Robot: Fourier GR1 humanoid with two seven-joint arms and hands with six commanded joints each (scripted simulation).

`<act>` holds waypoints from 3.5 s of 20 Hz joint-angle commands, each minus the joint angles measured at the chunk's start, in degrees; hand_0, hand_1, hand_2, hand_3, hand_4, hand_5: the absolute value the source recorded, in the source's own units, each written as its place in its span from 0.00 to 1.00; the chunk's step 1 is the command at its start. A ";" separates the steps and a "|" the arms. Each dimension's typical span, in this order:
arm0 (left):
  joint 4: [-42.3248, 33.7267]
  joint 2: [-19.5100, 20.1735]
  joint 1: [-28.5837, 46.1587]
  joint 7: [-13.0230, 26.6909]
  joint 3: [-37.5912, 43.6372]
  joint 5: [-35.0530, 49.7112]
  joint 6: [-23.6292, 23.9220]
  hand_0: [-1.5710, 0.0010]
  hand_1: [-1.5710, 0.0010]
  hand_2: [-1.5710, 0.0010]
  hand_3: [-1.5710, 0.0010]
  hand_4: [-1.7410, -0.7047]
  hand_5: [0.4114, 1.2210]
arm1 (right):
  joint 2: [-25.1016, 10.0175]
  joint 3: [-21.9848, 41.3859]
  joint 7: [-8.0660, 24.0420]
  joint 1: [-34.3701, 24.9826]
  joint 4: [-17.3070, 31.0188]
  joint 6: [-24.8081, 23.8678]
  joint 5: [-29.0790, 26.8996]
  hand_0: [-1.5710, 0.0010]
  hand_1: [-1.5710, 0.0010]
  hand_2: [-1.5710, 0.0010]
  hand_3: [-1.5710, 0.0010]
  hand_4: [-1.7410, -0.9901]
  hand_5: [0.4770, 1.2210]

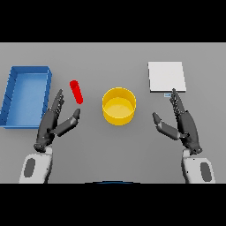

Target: Pick up the red beaker and tilt it to pour out 1 green nut into yellow bowl. Pick up the yellow bowl and place it on the metallic measuring scale.

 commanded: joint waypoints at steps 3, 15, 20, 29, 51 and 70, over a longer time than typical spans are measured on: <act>5.87 0.26 -4.93 -0.80 2.13 -0.04 1.03 1.00 1.00 1.00 1.00 0.51 0.31 | -0.01 -0.51 -0.41 -0.67 0.97 -0.12 -0.16 1.00 1.00 1.00 1.00 0.59 0.19; 29.04 -0.32 -22.75 -6.56 6.48 -2.45 4.98 1.00 1.00 1.00 1.00 0.50 0.28 | -0.35 -0.75 0.30 -0.89 1.17 -1.27 1.26 1.00 1.00 1.00 1.00 0.58 0.21; 36.42 -1.27 -27.56 -10.82 8.41 -1.82 5.90 1.00 1.00 1.00 1.00 0.44 0.34 | -0.40 -1.14 0.61 -1.55 1.51 -1.37 0.97 1.00 1.00 1.00 1.00 0.59 0.23; 43.03 -3.60 -31.81 -16.12 12.71 1.00 8.85 0.32 0.33 0.33 0.38 0.25 0.73 | -0.05 -1.09 0.75 -1.38 1.47 -1.35 0.76 1.00 1.00 1.00 1.00 0.60 0.23; 26.87 2.01 -32.12 -4.68 1.79 -9.35 7.13 0.00 0.00 0.00 0.01 0.12 0.93 | -0.10 -0.23 -0.50 -0.90 1.54 -1.70 2.42 1.00 1.00 1.00 1.00 0.62 0.26; 31.93 17.68 -50.53 4.84 -27.99 -32.71 -13.26 0.00 0.00 0.00 0.00 0.13 0.98 | 1.08 0.10 2.02 -0.32 0.25 -1.88 1.90 1.00 1.00 1.00 1.00 0.61 0.27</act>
